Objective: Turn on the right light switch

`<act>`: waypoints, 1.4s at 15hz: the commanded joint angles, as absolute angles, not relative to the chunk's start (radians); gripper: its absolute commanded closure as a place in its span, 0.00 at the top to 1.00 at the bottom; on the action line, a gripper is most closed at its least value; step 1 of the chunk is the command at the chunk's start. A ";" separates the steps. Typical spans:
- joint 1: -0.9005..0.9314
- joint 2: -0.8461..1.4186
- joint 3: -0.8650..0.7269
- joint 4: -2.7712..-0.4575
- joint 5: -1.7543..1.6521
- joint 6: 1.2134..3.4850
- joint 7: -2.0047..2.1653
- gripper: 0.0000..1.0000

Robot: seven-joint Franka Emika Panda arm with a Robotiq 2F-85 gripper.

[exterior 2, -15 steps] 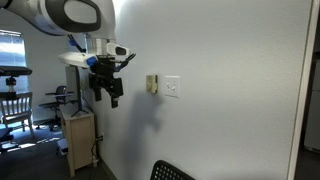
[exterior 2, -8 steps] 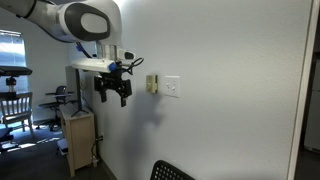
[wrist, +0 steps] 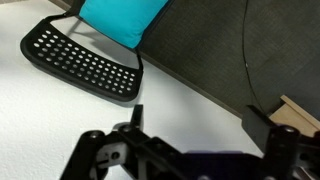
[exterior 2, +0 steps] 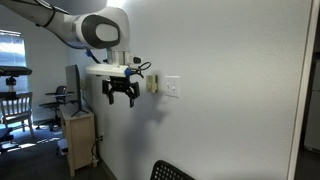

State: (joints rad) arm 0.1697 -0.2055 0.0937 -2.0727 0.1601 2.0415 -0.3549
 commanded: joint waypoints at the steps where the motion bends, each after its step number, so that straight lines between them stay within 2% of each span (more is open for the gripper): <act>1: 0.169 -0.207 0.095 -2.070 0.160 2.039 -0.353 1.00; 13: 0.157 -0.082 0.109 -1.972 -0.104 2.018 -0.308 1.00; 21: 0.157 0.051 0.112 -1.854 -0.214 2.092 -0.498 1.00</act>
State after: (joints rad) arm 0.1713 -0.0162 0.1006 -1.9200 -0.1580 2.0628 -0.4256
